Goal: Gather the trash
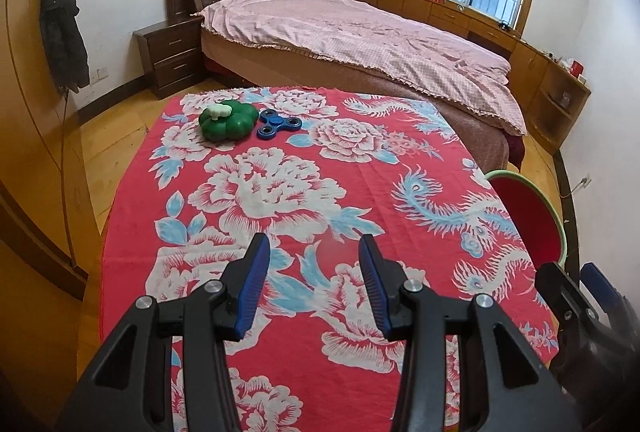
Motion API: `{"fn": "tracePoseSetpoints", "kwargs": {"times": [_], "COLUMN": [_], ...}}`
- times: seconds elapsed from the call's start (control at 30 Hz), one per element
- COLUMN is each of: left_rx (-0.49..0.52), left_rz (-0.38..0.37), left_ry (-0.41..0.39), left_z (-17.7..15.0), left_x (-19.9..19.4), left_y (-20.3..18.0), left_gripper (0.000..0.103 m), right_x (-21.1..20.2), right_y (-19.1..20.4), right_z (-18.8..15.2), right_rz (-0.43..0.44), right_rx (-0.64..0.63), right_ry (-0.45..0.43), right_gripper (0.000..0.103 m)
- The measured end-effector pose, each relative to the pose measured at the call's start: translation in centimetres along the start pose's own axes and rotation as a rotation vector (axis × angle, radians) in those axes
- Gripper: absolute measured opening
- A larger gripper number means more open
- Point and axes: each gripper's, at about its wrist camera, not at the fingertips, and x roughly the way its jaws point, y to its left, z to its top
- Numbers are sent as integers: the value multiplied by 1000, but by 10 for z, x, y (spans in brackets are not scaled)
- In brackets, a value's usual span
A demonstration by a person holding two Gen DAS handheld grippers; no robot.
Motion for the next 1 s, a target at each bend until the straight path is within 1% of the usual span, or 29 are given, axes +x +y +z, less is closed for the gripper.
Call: {"fn": "tracePoseSetpoints", "kwargs": {"times": [1.0], "left_rx": [-5], "left_rz": [0], "left_ry": [1], "left_z": [0], "left_x": [1], "left_y": [3], "left_gripper": [46], "right_x": [1], "right_y": [0], "right_z": [-2], "right_rz": [0], "right_rx": [-1], "right_ry": [3], "right_gripper": [102]}}
